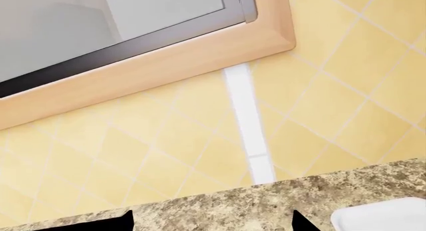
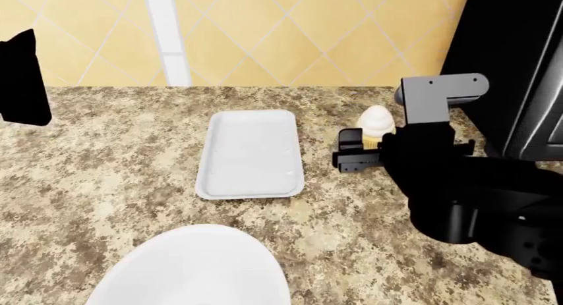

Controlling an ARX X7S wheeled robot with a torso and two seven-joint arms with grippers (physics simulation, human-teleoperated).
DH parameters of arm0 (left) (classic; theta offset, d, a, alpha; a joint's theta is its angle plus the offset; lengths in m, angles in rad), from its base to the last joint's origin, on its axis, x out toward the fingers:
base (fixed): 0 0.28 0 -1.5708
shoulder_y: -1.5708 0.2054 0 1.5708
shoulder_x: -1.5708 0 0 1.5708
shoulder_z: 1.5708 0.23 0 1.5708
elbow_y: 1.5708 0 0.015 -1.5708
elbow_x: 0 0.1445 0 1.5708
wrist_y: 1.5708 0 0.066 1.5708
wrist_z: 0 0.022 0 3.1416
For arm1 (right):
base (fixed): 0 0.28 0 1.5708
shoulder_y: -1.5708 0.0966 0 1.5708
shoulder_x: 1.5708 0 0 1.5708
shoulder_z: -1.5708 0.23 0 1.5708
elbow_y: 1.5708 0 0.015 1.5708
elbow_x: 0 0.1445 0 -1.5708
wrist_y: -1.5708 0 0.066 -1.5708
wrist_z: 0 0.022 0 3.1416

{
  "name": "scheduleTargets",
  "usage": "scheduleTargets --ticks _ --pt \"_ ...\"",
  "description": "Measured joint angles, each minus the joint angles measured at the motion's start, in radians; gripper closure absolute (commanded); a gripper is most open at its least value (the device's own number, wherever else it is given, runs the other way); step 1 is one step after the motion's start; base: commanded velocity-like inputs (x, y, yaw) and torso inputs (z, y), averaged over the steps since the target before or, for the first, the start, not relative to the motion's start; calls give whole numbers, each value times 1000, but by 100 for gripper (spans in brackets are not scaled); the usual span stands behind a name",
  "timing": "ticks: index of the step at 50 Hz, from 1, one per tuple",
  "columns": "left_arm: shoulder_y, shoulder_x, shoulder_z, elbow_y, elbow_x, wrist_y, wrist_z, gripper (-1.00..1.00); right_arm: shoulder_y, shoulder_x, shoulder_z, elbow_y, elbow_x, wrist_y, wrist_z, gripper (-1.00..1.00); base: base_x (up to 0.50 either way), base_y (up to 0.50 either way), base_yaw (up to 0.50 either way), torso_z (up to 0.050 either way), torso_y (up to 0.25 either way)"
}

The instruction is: Move the fresh-baked cupcake off the tray onto the counter, and place the bowl used for mixing into the sink.

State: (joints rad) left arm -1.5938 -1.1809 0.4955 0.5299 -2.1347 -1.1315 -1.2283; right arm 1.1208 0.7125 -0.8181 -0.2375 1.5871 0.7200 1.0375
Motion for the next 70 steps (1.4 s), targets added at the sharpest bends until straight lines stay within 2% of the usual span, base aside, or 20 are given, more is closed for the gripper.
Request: scheduleTargets --ticks 3,4,28,41,60,70 --pt "-2 1 2 -1 0 0 0 -100 -3 -1 -2 2 -3 -1 -4 100 0 0 0 0 0" --pt "-2 1 2 -1 1 0 1 -100 -3 -1 -2 3 -4 -1 -5 -100 0 0 0 0 0" --pt "-12 1 13 -6 -1 3 2 -100 7 11 12 -15 -6 4 -19 -100 0 0 0 0 0" --pt "-13 -2 16 -4 -1 8 4 -100 56 41 62 -87 60 1 4 -100 0 0 0 0 0" --pt "-11 -13 13 3 -5 21 10 -100 210 80 93 -189 251 81 80 -100 0 0 0 0 0" --pt "-6 -21 10 6 -3 29 17 -100 416 91 101 -248 571 41 274 -100 0 0 0 0 0"
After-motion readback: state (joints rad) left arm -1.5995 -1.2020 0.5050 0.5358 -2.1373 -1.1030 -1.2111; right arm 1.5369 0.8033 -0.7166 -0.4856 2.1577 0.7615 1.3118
